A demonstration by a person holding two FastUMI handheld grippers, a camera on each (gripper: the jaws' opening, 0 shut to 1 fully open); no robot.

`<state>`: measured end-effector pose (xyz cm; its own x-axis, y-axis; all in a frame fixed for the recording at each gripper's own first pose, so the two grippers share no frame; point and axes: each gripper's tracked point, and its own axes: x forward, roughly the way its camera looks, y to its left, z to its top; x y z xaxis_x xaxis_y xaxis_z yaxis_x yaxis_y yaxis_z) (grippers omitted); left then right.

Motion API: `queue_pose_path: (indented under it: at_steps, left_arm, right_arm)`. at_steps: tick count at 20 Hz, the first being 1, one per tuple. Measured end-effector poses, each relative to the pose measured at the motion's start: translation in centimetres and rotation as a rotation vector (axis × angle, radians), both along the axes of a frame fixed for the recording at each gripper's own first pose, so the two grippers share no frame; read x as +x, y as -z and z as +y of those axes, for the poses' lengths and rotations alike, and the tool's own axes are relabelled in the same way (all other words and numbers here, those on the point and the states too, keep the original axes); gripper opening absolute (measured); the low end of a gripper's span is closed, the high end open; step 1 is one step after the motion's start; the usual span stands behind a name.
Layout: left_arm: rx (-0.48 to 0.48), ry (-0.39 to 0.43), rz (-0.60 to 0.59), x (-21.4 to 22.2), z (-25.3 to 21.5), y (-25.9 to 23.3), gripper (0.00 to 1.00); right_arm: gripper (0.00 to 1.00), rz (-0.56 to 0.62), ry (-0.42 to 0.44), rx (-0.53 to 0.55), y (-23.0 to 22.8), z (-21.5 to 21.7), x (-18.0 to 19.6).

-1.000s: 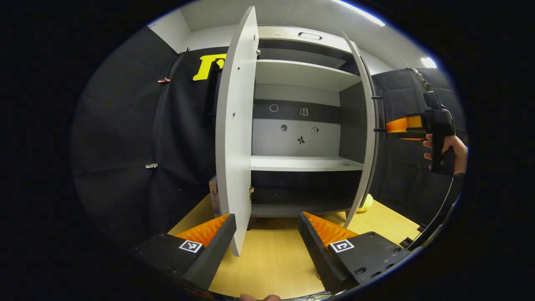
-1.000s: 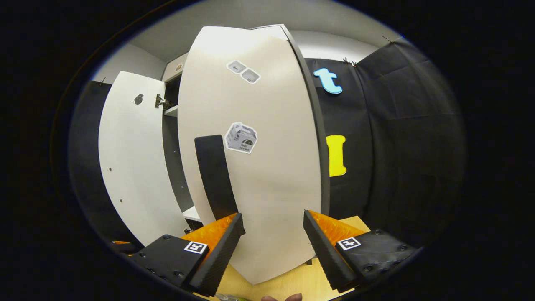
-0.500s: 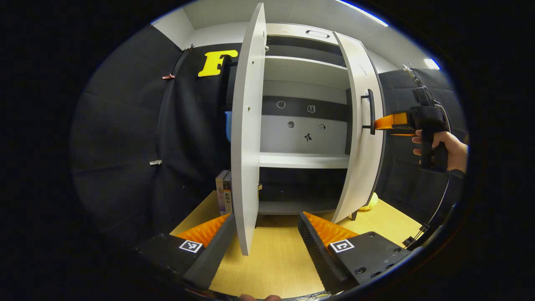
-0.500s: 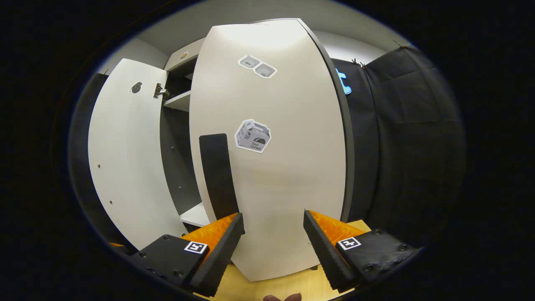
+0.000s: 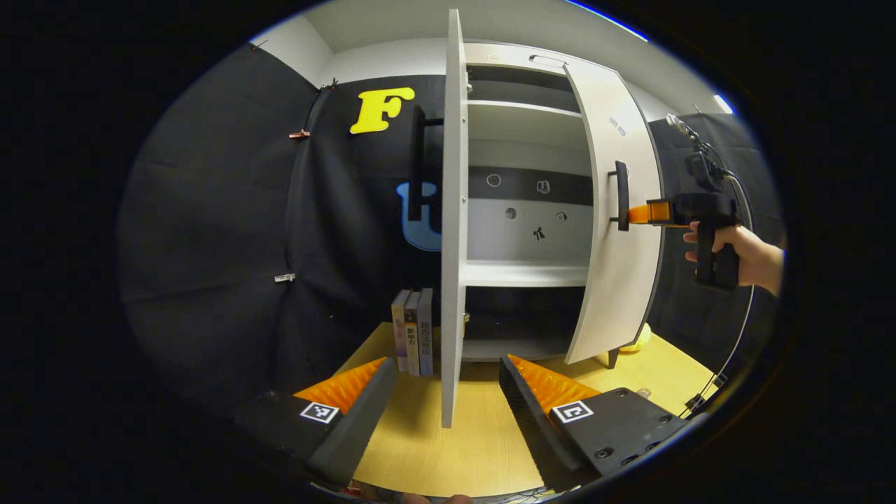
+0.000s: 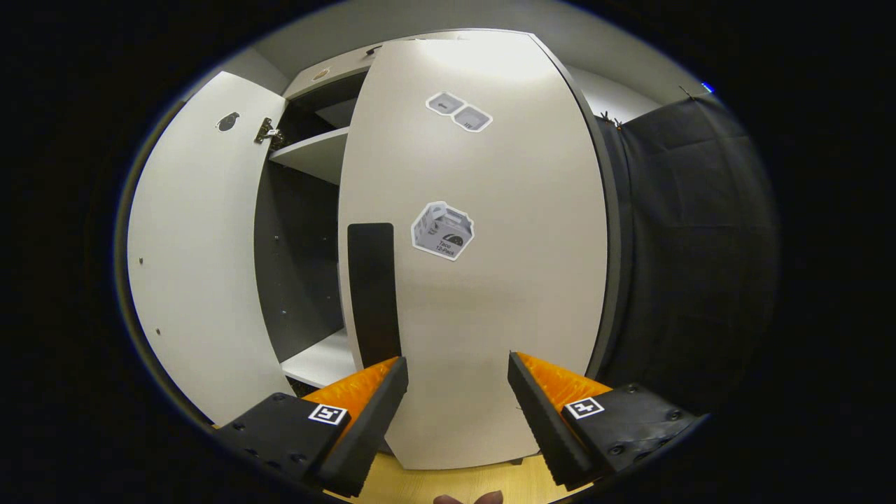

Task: Grasp the bottle in the cabinet with the left hand and place it on the coaster, then close the right door with the right hand and the left door with the left hand.

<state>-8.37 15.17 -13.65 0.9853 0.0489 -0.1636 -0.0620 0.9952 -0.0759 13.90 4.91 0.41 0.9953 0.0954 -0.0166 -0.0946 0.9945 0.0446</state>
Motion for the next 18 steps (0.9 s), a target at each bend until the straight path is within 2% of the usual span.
queue_pose_path:
  at_steps: [6,10,13,16,18]
  left_arm:
    - [-0.009,-0.046,-0.044,1.2,5.3,-5.1,0.95]
    - [0.0,-0.1,-0.116,5.3,9.8,-10.1,0.95]
    - [0.07,-0.096,-0.141,8.4,10.2,-11.8,0.95]
    - [0.125,-0.098,-0.15,8.9,9.7,-12.1,0.92]
    - [0.047,-0.089,-0.142,8.7,9.0,-11.5,0.92]
  right_arm:
    - [0.97,0.012,0.025,0.001,0.2,0.0,-0.4]
    - [0.99,0.012,0.021,-0.033,0.6,0.3,-2.9]
    - [0.99,0.01,0.005,-0.077,0.5,0.5,-5.0]
    - [0.97,-0.018,0.011,-0.13,-0.3,0.1,-6.5]
    - [0.97,-0.03,0.02,-0.133,-0.8,-0.3,-7.3]
